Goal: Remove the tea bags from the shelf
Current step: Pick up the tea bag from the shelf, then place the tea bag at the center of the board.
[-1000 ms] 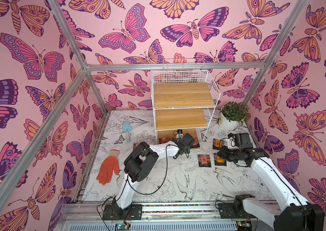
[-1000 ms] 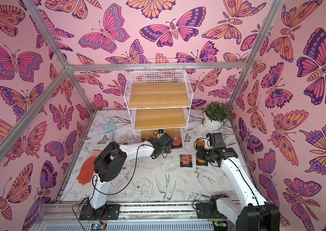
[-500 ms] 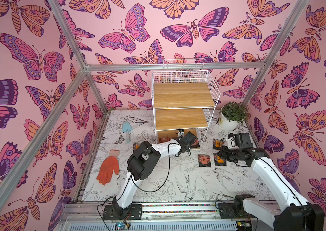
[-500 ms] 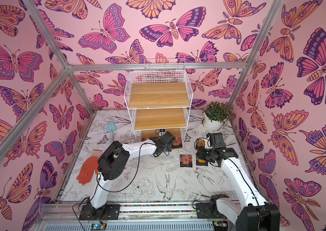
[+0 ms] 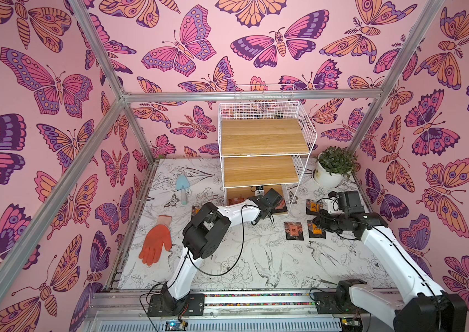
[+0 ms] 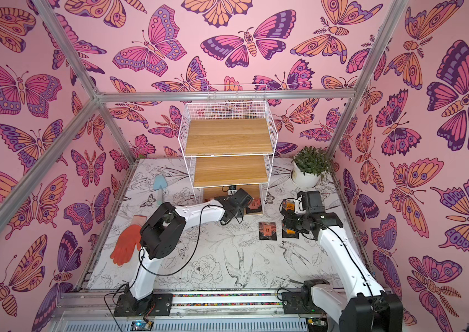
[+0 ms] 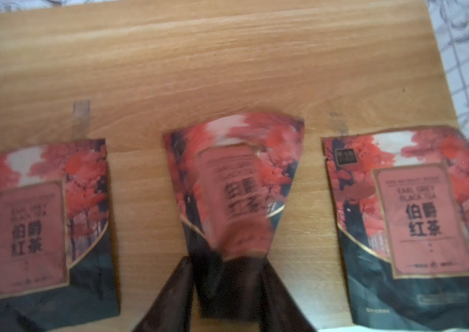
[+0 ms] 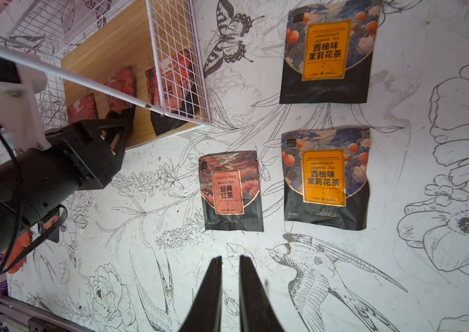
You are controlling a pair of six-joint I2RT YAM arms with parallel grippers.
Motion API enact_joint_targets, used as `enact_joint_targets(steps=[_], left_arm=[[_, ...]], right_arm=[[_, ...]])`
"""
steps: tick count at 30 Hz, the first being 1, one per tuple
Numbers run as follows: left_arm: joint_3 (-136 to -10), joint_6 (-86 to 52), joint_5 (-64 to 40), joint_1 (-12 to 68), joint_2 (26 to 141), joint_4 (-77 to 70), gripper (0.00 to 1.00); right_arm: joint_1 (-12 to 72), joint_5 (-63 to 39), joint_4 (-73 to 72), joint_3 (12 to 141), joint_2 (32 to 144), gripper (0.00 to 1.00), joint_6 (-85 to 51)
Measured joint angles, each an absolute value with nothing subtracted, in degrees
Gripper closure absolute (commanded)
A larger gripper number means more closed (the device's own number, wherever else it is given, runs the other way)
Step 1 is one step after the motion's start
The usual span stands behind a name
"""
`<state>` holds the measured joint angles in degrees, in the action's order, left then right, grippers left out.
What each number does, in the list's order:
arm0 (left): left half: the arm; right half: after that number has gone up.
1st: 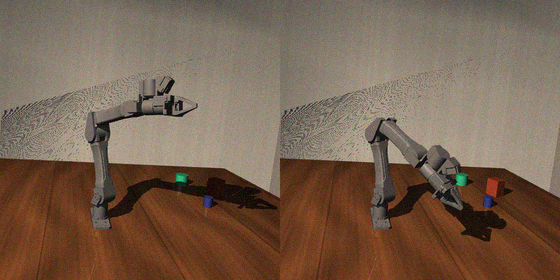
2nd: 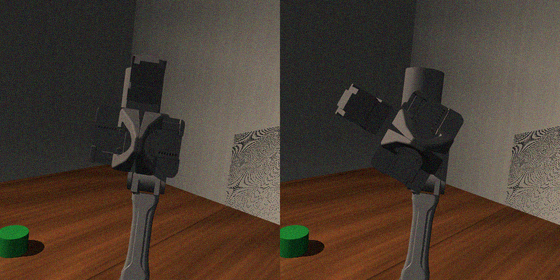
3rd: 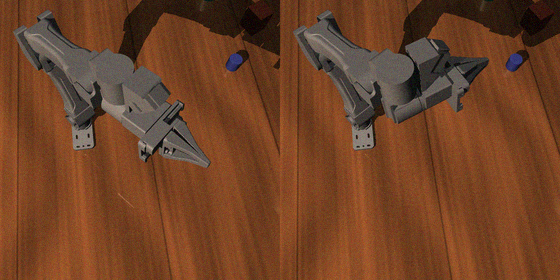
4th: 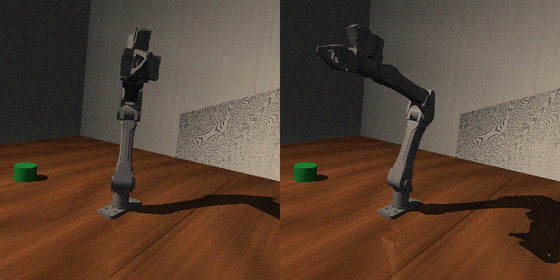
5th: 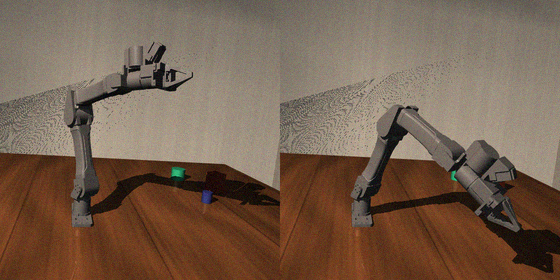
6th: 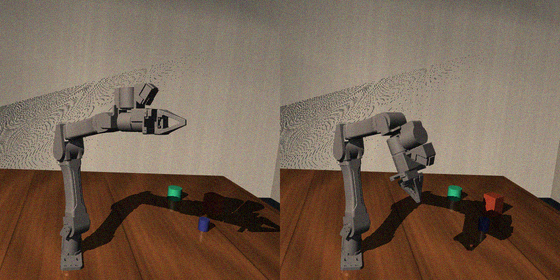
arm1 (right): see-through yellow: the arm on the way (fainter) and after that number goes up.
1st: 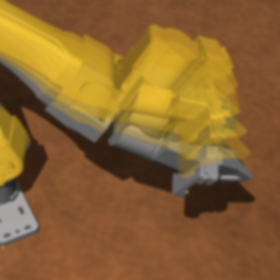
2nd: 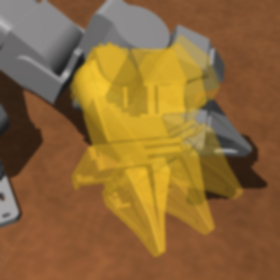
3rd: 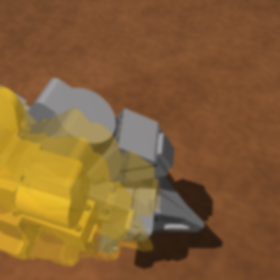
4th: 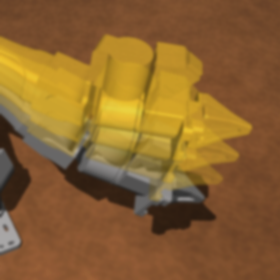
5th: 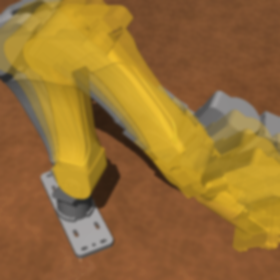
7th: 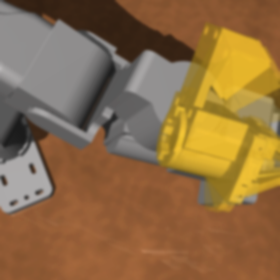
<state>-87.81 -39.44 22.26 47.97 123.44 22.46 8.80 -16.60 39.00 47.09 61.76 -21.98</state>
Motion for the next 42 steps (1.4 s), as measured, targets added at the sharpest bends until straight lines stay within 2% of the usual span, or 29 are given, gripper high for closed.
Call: enact_joint_targets(steps=[7,13,23,26,29,34,35,38,42], left_arm=[[-85.06,-39.38,19.42,47.97,120.88,23.29,0.91],[-81.84,-41.08,16.8,49.47,117.05,26.2,0.92],[-80.38,-46.22,14.26,56.58,114.85,30.28,0.92],[-79.42,-47.83,13.63,57.06,114.85,31.75,0.85],[-79.15,-49.41,13.26,57.41,114.85,32.77,0.7],[-78.91,-51.35,13.26,57.58,114.85,33.47,0.37],[-78.91,-51.57,13.26,57.58,114.85,33.52,0.33],[-78.89,-51.66,13.3,57.58,114.45,33.69,0.27],[-78.72,-51.62,13.65,57.58,112.44,34.44,0.25]], right_arm=[[8.64,-16.6,38.96,47.09,61.43,0.83,-22.0],[8.58,-16.58,38.94,47.09,61.28,0.83,-21.98],[8.36,-16.56,38.83,47.09,58.65,0.83,-22.0],[8.36,-16.58,38.79,47.09,58.11,0.83,-22.0],[8.36,-16.58,38.79,47.09,57.89,0.83,-22.0],[8.34,-16.56,38.79,47.09,57.41,0.82,-22.0],[8.34,-16.56,38.79,47.09,57.3,0.82,-22.0],[8.34,-16.56,38.76,47.09,57.1,0.82,-22.0],[8.34,-16.58,38.79,47.09,57.1,0.82,-22.0]])
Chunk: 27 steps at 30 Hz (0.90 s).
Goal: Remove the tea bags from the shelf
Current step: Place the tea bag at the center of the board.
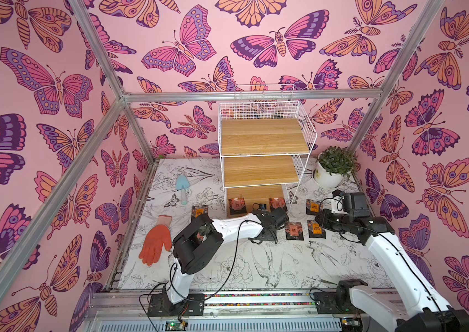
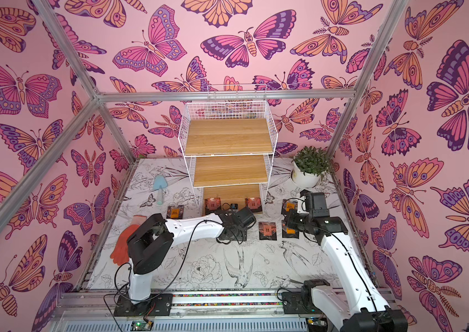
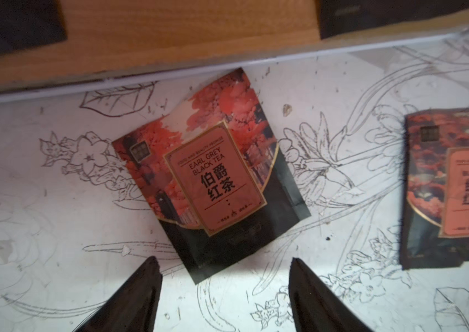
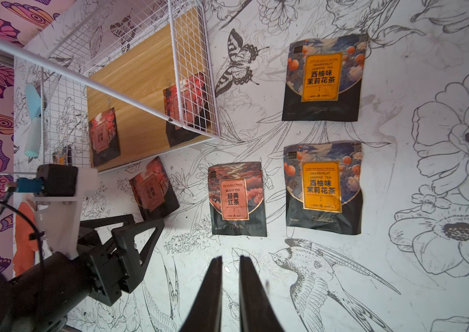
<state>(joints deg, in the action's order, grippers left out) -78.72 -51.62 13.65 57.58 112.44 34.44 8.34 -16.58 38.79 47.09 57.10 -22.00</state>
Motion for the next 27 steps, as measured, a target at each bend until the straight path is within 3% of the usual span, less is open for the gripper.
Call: enact_joint_targets(steps=[7,12,27], left_arm=[[-77.41,-52.01,16.95,57.36,107.35,34.76,0.3],[-76.12,-51.31,16.01,54.35,107.31,34.28,0.2],[-77.58,-45.39,10.63,50.09,114.76,31.53,0.19]], right_arm=[[8.34,-16.58,38.79,47.09,57.1,0.82,-22.0],[8.34,-16.58,38.76,47.09,57.45,0.82,-22.0],[8.32,-16.34,38.76,47.09,58.59,0.82,-22.0]])
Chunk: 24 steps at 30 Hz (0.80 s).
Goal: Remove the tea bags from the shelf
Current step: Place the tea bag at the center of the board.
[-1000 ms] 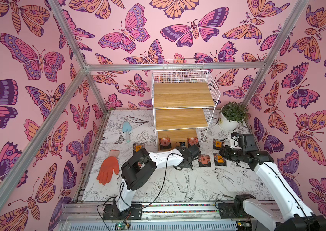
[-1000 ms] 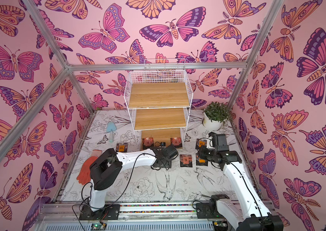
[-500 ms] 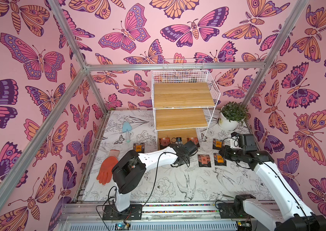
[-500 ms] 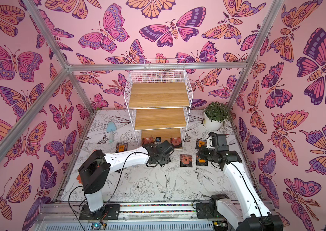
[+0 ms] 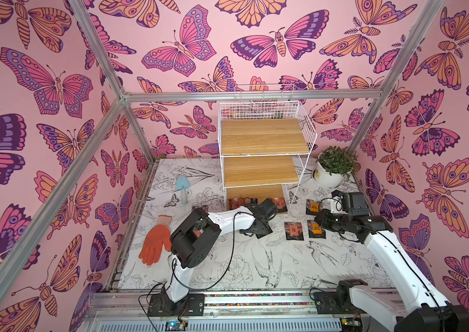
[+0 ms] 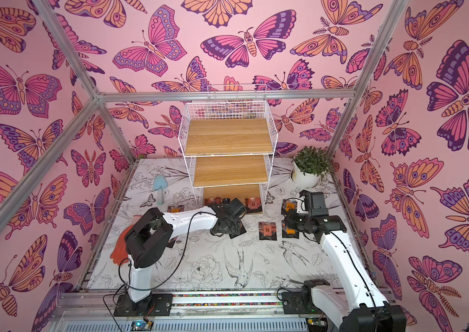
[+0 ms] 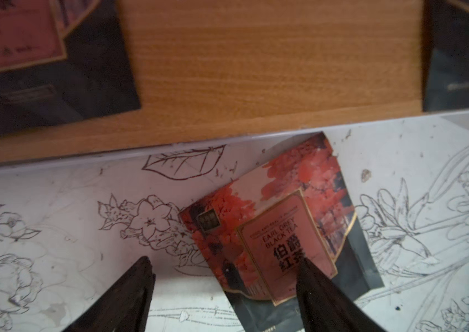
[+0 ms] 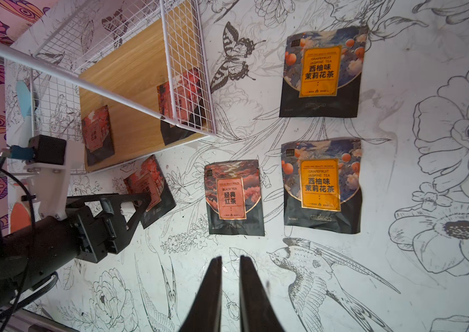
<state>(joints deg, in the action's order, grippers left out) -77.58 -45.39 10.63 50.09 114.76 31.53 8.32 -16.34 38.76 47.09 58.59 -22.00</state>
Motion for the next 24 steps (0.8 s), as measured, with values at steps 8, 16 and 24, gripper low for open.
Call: enact_joint_targets(steps=[8,16,24], left_arm=[[-81.65,-42.92,6.96,49.78,117.38,30.26,0.2],[-84.47,-40.69,4.19,49.78,119.11,29.56,0.2],[-83.57,-40.51,4.25,49.78,118.37,29.56,0.2]], right_arm=[[8.32,-16.32,38.76,47.09,58.94,0.82,-22.0],[8.32,-16.32,38.74,47.09,59.46,0.82,-22.0],[8.32,-15.27,38.79,47.09,59.46,0.84,-21.08]])
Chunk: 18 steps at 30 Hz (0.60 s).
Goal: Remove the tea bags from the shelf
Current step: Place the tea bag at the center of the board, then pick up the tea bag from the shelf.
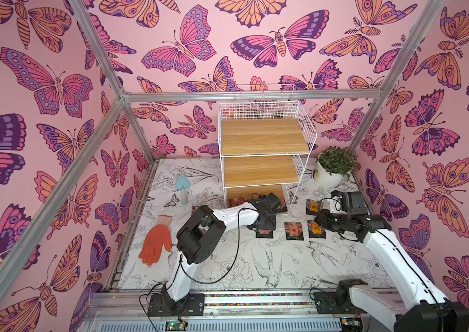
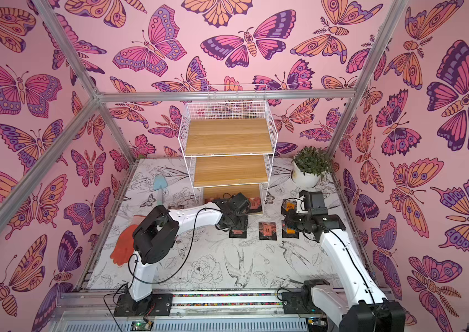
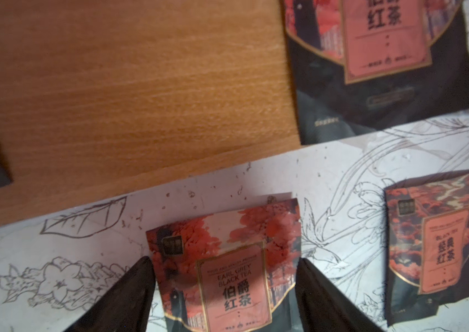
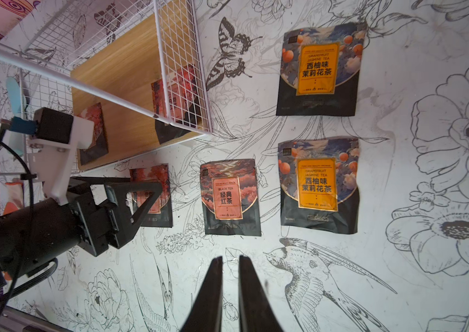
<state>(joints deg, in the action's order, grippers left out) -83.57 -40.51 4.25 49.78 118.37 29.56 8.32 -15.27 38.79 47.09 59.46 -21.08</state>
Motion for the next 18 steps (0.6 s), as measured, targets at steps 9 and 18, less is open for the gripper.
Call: enact_joint_targets(steps=[9,18], left_arm=[[-76.6,-41.47,5.65,49.8,106.87,29.43,0.2],[-58.02,-45.45,9.06,49.6,90.56,28.29,0.19]], right_arm=[[14.76,-7.44,39.64,46.52,57.04,0.84,-21.17],[36.53,4.99,38.92,38.81,46.41,0.82,-29.61]])
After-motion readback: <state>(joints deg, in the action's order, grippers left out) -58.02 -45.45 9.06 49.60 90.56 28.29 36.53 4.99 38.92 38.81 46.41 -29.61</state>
